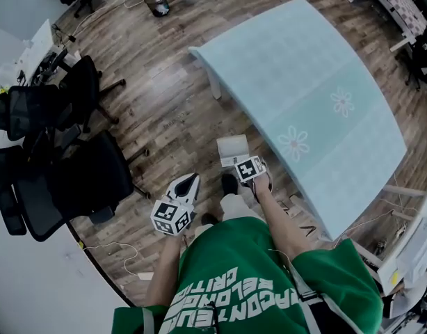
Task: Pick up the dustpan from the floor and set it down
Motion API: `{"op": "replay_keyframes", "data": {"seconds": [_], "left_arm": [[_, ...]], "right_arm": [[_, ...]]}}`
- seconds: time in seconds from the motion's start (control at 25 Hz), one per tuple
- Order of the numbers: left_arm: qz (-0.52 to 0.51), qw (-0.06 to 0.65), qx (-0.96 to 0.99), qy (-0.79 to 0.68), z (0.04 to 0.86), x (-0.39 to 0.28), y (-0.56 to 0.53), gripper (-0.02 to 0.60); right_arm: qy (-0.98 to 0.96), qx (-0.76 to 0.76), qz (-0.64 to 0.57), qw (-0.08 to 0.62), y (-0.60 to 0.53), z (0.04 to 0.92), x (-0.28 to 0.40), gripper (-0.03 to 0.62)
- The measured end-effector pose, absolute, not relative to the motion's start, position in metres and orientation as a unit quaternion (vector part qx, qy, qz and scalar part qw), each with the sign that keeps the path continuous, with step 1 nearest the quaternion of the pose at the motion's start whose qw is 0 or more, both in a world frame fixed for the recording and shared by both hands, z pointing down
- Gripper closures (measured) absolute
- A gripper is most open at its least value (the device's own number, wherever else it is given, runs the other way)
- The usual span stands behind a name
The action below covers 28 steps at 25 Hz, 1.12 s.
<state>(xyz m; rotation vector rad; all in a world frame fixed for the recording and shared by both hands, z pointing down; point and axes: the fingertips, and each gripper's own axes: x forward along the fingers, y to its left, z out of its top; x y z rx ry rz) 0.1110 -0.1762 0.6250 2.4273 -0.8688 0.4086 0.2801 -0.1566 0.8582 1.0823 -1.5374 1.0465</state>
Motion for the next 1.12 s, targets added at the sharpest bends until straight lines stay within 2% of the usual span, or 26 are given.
{"op": "replay_keyframes", "data": {"seconds": [0.44, 0.52, 0.68, 0.8, 1.12], "left_arm": [[0.148, 0.272, 0.883, -0.354, 0.632, 0.105, -0.196, 0.580], [0.146, 0.271, 0.882, -0.357, 0.633, 0.107, -0.198, 0.580], [0.137, 0.272, 0.880, -0.363, 0.630, 0.110, -0.201, 0.580], [0.129, 0.271, 0.879, -0.370, 0.629, 0.111, -0.202, 0.580], [0.102, 0.272, 0.873, -0.392, 0.627, 0.089, -0.199, 0.580]], "right_arm": [[-0.575, 0.386, 0.482, 0.536, -0.162, 0.897, 0.275, 0.376], [-0.566, 0.380, 0.493, 0.540, -0.161, 0.899, 0.275, 0.412], [-0.551, 0.384, 0.489, 0.557, -0.162, 0.900, 0.282, 0.435], [-0.536, 0.392, 0.465, 0.586, -0.161, 0.900, 0.299, 0.479], [-0.534, 0.401, 0.460, 0.585, -0.150, 0.899, 0.298, 0.482]]}}
